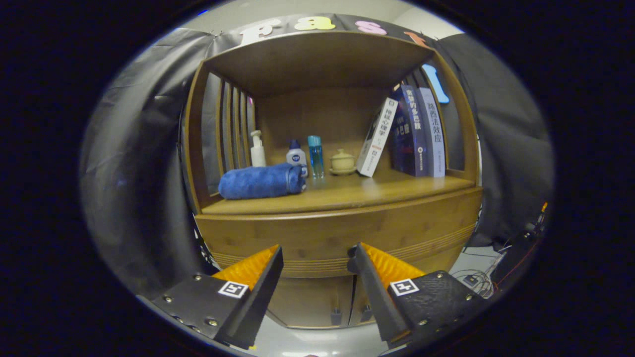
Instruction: Pull open the drawer, take out the items inside it, and place them on the countertop above the cabinet.
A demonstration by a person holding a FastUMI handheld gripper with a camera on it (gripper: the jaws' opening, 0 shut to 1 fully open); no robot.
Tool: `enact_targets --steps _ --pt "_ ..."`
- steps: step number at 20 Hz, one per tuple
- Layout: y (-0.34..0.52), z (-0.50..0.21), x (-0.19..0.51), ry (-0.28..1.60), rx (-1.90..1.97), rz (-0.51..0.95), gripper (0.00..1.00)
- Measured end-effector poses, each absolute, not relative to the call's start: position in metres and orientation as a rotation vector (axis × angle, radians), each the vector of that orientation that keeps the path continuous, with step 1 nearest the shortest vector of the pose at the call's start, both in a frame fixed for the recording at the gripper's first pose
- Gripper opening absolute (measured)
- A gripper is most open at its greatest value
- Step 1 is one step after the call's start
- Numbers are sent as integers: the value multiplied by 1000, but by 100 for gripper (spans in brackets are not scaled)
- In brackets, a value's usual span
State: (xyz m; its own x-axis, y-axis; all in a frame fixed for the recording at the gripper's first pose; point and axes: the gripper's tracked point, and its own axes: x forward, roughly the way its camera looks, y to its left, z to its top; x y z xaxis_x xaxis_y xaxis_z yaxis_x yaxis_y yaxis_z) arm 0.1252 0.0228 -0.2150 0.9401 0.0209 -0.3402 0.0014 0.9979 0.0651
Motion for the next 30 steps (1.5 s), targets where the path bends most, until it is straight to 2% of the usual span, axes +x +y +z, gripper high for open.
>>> enact_targets --steps 7,9,12,17,20,21,28,29,30 --pt "-3 -244 149 375 97 -23 88" --pt "-6 -242 145 365 120 -14 73" --pt "-24 -247 146 368 105 -69 72" --pt "-31 -250 163 379 119 -62 77" --pt "-28 -259 176 398 117 -50 54" --pt "-32 -260 178 403 99 -69 54" --pt "-32 -260 182 404 106 -63 35" --pt "-30 -260 183 405 103 -61 35" --pt "-32 -259 182 412 91 -61 30"
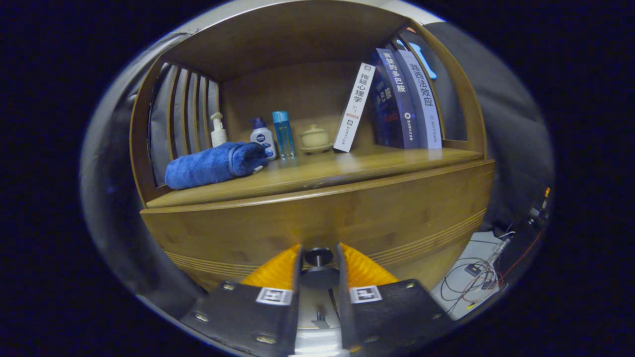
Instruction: Pull open the drawer, take out the items inside it, and place them on the countertop above the cabinet.
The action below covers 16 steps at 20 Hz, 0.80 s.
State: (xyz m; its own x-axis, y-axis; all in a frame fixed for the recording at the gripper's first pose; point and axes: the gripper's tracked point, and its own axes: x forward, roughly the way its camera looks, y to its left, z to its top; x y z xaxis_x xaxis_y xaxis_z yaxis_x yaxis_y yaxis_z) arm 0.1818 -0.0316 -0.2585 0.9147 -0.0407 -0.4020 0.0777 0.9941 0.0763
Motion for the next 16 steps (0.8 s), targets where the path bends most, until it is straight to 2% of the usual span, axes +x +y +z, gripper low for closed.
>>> enact_targets --steps 1,16 --pt "-31 -260 181 420 88 -63 25" --pt "-34 -251 129 435 122 -121 25"
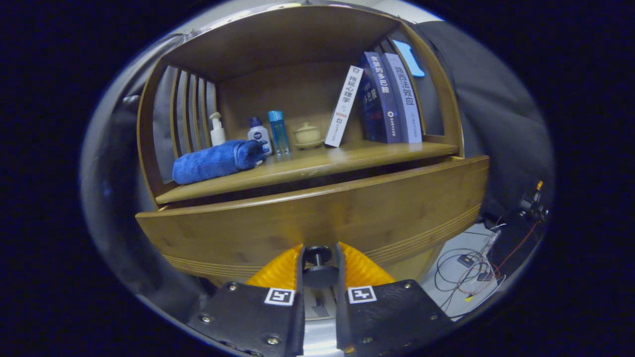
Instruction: Pull open the drawer, take out the items inside it, and place them on the countertop above the cabinet.
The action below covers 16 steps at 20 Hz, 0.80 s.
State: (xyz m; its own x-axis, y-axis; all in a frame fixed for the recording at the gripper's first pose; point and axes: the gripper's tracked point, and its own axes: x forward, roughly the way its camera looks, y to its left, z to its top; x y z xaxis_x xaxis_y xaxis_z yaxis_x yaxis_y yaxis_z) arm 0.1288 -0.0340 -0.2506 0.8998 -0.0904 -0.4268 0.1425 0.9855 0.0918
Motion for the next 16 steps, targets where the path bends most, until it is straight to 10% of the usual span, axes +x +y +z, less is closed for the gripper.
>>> enact_targets --steps 16 --pt "-60 -212 30 339 144 -212 17"
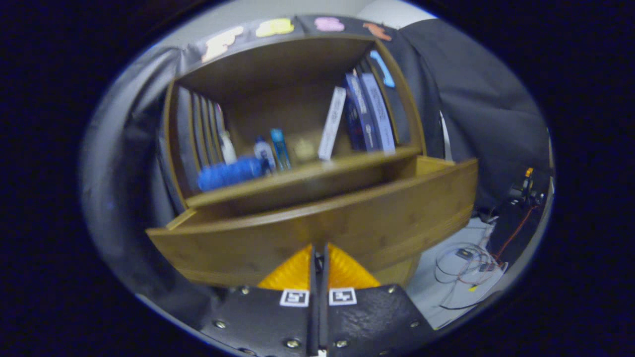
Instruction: Pull open the drawer, take out the items inside it, and place them on the countertop above the cabinet.
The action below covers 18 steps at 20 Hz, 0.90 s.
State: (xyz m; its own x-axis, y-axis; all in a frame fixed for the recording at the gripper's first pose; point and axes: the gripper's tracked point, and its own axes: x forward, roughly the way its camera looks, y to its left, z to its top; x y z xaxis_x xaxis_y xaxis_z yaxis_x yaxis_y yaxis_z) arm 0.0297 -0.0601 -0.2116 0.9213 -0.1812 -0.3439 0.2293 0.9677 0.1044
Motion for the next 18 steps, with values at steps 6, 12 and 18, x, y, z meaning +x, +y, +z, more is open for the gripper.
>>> enact_targets --steps 6,12,18 --pt "-121 -207 -26 310 187 -355 1" --pt "-142 -176 -48 308 99 -427 1" --pt "-126 -134 -22 268 35 -393 1"
